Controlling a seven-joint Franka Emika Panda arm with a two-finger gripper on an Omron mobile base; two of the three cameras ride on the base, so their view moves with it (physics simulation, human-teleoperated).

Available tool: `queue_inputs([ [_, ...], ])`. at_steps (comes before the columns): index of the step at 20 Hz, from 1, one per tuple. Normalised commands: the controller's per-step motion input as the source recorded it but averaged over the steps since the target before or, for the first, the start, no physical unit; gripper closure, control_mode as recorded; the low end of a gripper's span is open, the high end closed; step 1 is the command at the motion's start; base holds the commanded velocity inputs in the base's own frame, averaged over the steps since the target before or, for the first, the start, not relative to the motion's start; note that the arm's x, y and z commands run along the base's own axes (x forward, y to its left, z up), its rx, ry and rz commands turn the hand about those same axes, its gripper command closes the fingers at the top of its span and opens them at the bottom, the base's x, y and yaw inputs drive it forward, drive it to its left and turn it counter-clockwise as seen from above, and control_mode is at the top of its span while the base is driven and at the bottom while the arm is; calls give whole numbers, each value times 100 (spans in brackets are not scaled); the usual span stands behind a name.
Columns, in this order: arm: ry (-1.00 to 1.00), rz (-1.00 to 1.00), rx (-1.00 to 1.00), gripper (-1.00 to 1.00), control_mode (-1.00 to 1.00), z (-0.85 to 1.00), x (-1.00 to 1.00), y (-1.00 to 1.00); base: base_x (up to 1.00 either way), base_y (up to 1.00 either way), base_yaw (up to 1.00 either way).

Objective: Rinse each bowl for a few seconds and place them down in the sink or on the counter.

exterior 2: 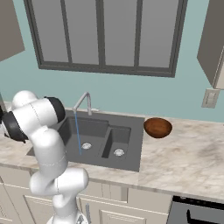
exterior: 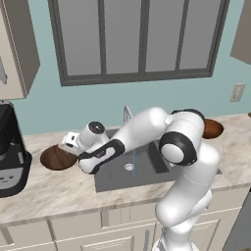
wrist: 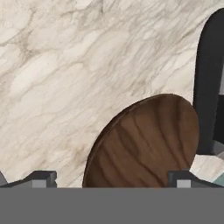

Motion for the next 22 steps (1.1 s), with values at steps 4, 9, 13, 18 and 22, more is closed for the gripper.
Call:
queue_inputs([
  [4, 25, -3, 0, -100, -100, 0, 18, 0, 0, 0, 0],
  [9, 20, -2, 0, -100, -100, -2, 23, 0, 0, 0, 0],
  [13, 15, -1, 0, -100, -100, -14, 18, 3, 0, 0, 0],
  [18, 10, 0, 0, -100, -100, -27, 7, 5, 0, 0, 0],
  [22, 6, 0, 0, -100, -100, -26, 9, 5, 0, 0, 0],
])
